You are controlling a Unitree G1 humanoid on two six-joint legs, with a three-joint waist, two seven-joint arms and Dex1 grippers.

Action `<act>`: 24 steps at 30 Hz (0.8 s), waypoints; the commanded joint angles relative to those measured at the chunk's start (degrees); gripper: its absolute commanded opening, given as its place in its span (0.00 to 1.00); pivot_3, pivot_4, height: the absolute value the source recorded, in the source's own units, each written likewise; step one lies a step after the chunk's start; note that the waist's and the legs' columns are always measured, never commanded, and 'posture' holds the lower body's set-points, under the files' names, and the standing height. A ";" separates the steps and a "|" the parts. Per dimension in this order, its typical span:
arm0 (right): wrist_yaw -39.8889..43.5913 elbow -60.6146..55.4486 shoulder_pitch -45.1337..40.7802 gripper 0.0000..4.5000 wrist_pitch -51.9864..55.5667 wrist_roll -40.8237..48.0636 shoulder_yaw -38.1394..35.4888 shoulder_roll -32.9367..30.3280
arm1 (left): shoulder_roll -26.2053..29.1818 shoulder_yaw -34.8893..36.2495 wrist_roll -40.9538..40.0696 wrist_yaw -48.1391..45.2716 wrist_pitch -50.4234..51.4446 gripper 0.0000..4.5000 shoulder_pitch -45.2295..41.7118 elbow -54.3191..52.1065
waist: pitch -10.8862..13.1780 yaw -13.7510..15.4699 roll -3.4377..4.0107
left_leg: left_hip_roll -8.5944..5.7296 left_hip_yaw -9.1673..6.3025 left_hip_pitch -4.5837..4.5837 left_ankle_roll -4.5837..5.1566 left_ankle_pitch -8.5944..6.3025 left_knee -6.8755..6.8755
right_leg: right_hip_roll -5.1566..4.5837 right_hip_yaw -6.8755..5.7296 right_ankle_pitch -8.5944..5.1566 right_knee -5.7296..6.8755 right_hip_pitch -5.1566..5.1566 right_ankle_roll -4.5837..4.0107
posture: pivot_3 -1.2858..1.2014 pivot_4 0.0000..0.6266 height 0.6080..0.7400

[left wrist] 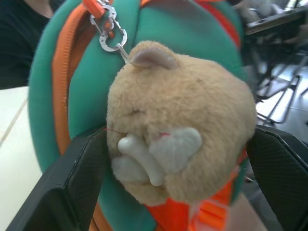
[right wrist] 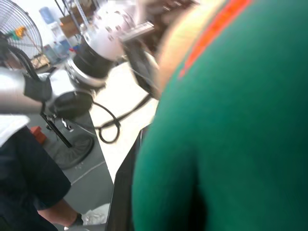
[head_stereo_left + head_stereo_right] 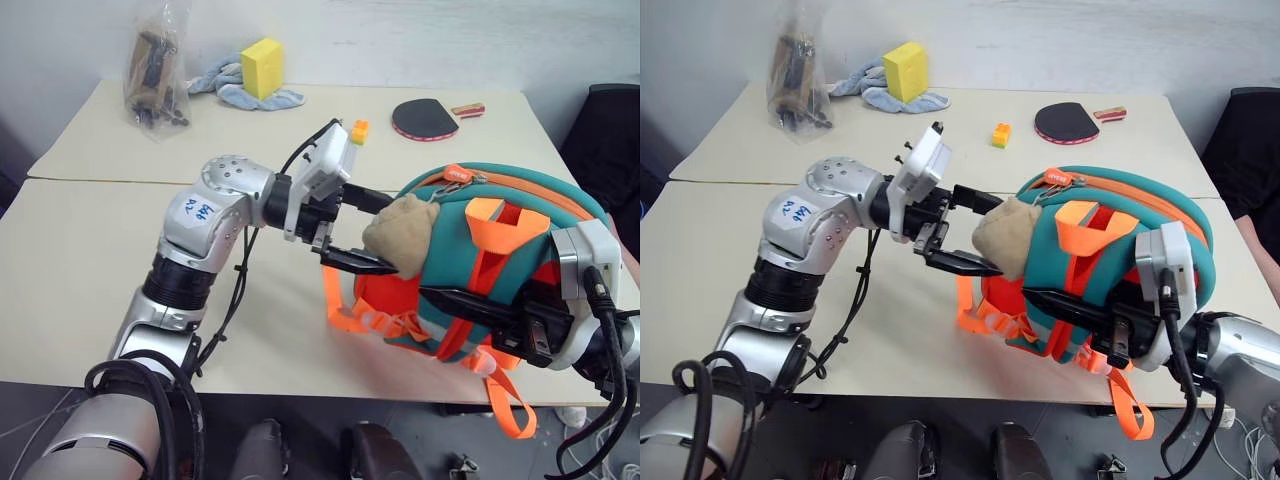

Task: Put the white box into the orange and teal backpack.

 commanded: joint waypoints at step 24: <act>3.84 -3.88 13.28 0.00 -4.50 -1.39 -9.37 0.41 | 3.05 11.40 -5.94 -4.07 -1.00 0.24 -10.68 20.41 | 0.00 -0.22 0.00 | 0.00 0.00 -0.01 0.00 0.00 -0.05 | 0.04 -0.04 0.00 -0.11 0.00 0.00 | 0.52 0.24 1.00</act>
